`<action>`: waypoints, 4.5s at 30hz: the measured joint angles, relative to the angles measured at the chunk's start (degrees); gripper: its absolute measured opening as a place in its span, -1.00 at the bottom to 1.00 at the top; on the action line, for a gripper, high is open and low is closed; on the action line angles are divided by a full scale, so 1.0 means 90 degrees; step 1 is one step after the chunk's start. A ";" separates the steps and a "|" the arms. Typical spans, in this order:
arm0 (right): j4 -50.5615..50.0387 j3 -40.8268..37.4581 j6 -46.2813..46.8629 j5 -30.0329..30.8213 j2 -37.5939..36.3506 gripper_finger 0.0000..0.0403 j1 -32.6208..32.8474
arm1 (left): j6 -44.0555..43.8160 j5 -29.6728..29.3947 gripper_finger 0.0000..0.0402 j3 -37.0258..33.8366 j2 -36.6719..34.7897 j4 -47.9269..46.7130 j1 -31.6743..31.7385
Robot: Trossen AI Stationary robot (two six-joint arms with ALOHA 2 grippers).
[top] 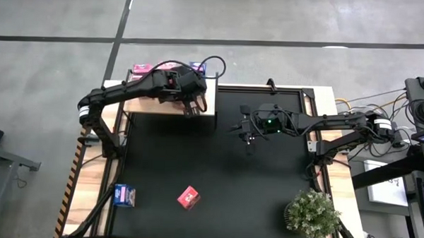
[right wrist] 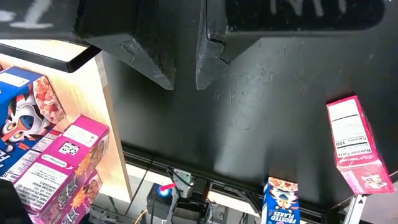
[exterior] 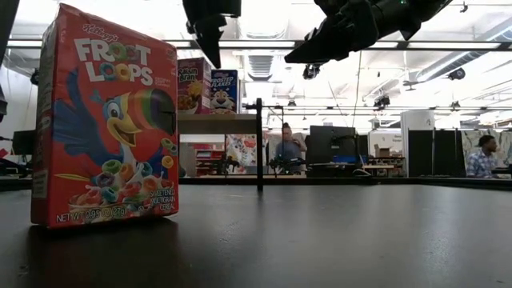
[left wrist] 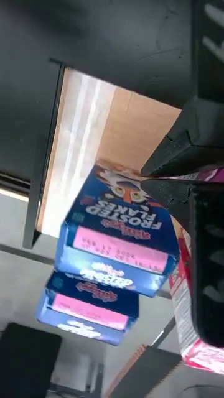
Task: Stack cereal on shelf
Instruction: Align the purple cereal box with the other purple cereal box on the shelf
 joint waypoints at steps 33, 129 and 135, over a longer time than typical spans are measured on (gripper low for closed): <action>0.0000 -0.0002 0.0002 0.0000 0.0000 -0.71 0.0000 | -0.0884 -0.0534 -1.00 -0.0002 0.0000 -0.0704 0.0091; -0.0119 -0.0002 0.0051 -0.0001 0.0000 -0.71 -0.0002 | -0.1658 -0.0649 -1.00 0.0364 -0.0066 -0.2441 -0.0176; -0.0121 -0.0002 0.0051 -0.0002 0.0000 -0.71 -0.0002 | -0.1691 -0.0652 -1.00 0.0364 -0.0066 -0.2441 -0.0171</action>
